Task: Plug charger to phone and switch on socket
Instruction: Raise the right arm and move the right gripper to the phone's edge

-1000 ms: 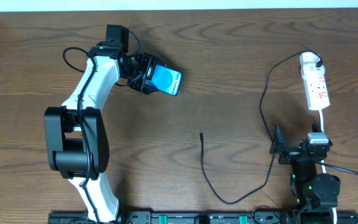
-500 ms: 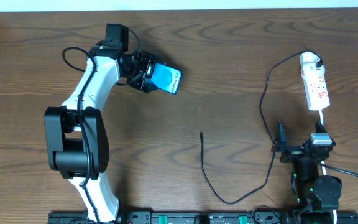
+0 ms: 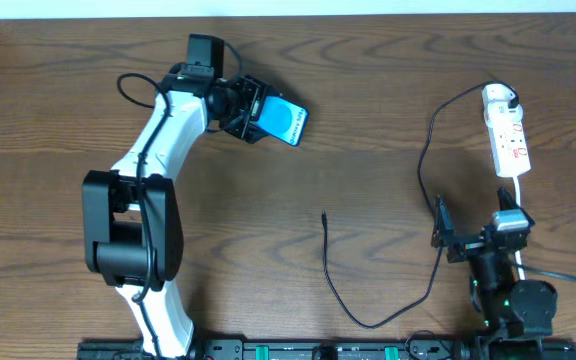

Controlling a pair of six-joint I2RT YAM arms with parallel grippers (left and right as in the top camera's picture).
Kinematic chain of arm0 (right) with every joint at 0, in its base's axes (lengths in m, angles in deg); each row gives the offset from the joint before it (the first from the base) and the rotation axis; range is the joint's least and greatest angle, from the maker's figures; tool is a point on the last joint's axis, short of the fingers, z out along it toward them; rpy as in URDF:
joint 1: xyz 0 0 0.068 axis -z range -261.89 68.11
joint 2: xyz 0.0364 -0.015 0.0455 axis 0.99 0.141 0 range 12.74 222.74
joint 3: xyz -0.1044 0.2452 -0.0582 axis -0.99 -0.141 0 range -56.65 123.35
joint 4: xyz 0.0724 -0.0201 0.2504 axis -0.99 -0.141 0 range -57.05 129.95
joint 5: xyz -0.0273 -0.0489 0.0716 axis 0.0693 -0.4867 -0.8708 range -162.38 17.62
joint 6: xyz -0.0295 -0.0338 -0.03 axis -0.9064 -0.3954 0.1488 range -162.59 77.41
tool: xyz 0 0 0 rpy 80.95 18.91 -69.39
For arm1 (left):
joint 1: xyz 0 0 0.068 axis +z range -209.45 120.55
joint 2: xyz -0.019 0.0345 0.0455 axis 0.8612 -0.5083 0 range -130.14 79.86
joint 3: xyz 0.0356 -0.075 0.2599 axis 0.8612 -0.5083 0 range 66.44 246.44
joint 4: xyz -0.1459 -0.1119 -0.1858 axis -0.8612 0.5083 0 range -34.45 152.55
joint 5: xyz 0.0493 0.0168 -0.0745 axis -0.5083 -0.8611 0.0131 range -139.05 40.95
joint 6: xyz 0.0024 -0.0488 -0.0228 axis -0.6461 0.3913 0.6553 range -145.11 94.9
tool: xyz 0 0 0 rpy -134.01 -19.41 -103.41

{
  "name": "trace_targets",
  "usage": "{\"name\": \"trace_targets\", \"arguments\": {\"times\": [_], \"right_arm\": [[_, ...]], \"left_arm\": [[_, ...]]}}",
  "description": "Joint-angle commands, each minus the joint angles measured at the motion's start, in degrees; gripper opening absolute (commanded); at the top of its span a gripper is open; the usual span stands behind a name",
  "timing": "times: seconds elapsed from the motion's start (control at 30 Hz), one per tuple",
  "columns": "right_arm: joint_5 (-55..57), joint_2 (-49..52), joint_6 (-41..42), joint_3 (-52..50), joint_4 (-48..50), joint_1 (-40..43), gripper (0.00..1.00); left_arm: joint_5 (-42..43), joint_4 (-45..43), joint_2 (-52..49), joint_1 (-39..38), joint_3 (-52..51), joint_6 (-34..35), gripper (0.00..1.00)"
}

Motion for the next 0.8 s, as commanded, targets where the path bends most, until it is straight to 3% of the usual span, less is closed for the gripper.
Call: {"name": "trace_targets", "arguments": {"times": [0.0,0.17,0.27,0.57,0.67,0.77], "right_arm": [[-0.96,5.79,-1.03,7.48,-0.68,-0.37,0.99],[-4.96,19.23,-0.7,18.18,-3.69,-0.39,0.99],[-6.8,28.33,3.87,25.44,-6.84,-0.39,0.99],[-33.55,55.06,13.81,44.96,-10.91,-0.5,0.99],[-42.58,61.81,14.27,47.47,-8.17,-0.5,0.99],[-44.09,65.99,15.91,47.47,-6.95,-0.5,0.99]], "left_arm": [[0.07,-0.31,1.79,-0.04,0.52,2.36,0.07],[-0.37,-0.26,1.95,-0.04,0.52,3.06,0.07],[-0.42,-0.26,1.95,-0.04,0.52,5.01,0.07],[-5.79,-0.26,1.95,-2.16,0.52,11.39,0.07],[-6.58,-0.28,1.95,-3.13,0.52,11.74,0.07],[-6.58,-0.26,1.95,-3.37,0.52,12.2,0.07]]}}
